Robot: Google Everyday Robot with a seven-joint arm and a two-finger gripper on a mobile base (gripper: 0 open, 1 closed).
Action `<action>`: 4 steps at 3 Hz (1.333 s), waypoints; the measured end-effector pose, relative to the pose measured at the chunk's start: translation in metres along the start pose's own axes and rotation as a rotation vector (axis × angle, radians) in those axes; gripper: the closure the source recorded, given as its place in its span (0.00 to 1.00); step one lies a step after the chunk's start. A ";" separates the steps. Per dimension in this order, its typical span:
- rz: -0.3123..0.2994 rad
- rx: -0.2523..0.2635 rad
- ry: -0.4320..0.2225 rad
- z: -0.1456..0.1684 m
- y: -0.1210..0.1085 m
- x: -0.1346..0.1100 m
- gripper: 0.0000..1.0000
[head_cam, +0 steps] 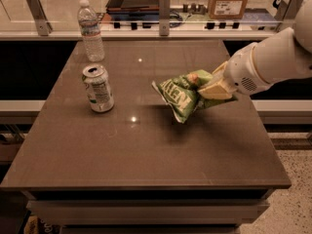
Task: Move green jalapeno chip bag near water bottle
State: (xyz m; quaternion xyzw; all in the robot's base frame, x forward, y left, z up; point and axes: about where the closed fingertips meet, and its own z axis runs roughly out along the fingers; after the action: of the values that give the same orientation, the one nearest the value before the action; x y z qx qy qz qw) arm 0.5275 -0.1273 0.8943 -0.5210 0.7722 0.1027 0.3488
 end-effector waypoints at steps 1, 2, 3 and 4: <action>-0.005 0.055 0.015 -0.013 -0.033 -0.007 1.00; -0.040 0.088 0.025 -0.020 -0.070 -0.026 1.00; -0.095 0.108 0.012 -0.017 -0.114 -0.051 1.00; -0.149 0.110 -0.025 -0.008 -0.140 -0.067 1.00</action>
Offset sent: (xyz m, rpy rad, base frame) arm 0.1041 -0.0301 0.0803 -0.0912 -0.1286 -0.0301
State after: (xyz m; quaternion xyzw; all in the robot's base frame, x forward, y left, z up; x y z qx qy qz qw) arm 0.6610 -0.1439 0.9723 -0.5559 0.7314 0.0405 0.3930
